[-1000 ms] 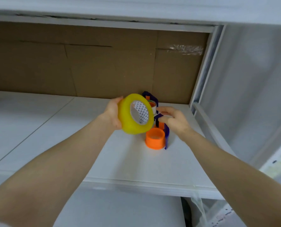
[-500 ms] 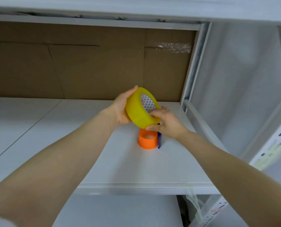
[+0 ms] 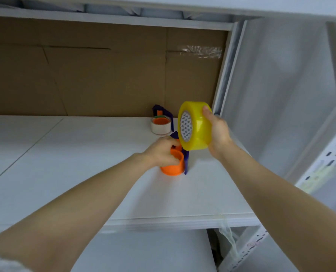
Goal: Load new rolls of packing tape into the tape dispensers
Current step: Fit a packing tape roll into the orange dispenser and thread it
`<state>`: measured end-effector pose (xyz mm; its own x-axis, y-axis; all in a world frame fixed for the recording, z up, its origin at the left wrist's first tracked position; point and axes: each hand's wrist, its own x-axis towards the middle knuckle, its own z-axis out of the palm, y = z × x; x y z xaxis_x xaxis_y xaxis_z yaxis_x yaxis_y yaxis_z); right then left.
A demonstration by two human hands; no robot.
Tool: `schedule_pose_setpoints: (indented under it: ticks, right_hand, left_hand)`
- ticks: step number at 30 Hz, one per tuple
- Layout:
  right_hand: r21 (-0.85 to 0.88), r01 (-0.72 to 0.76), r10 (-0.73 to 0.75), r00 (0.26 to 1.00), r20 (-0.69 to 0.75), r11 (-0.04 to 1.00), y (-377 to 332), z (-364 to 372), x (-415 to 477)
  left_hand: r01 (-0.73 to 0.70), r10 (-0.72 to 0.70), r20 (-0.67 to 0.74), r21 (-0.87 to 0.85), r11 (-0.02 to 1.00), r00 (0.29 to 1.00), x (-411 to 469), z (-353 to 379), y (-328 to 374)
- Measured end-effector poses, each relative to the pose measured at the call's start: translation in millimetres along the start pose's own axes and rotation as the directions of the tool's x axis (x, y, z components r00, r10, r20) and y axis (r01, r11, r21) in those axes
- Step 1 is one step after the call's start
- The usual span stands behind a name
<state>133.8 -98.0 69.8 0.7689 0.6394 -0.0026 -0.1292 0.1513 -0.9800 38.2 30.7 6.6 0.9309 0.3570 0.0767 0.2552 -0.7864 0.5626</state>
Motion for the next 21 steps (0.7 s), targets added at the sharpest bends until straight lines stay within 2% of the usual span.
schedule_pose_setpoints:
  ticks: [2,7,12,17,21]
  right_hand:
    - [-0.031,0.000,0.000,1.000,0.001,1.000,2.5,-2.2,-0.9]
    - [-0.009,-0.042,0.042,0.997,-0.060,0.999,5.0,-15.3,-2.2]
    - [-0.008,-0.072,0.072,0.996,-0.051,0.997,3.9,-24.7,-5.7]
    - [0.010,-0.087,0.088,0.995,-0.047,0.996,1.3,-26.7,-9.2]
    - [-0.011,-0.109,0.108,0.993,-0.051,0.994,2.2,-26.7,-7.4]
  left_hand:
    - [0.001,-0.006,0.039,0.133,0.991,0.999,9.4,14.1,-2.6]
    - [0.037,-0.090,0.159,0.313,0.949,0.983,21.5,26.1,1.9]
    - [-0.019,-0.019,0.101,0.355,0.935,0.995,27.6,35.1,1.5]
    - [0.058,-0.068,0.011,0.401,0.914,0.998,29.5,48.9,2.2]
    - [0.006,-0.025,0.051,0.341,0.940,0.998,29.5,42.5,3.6]
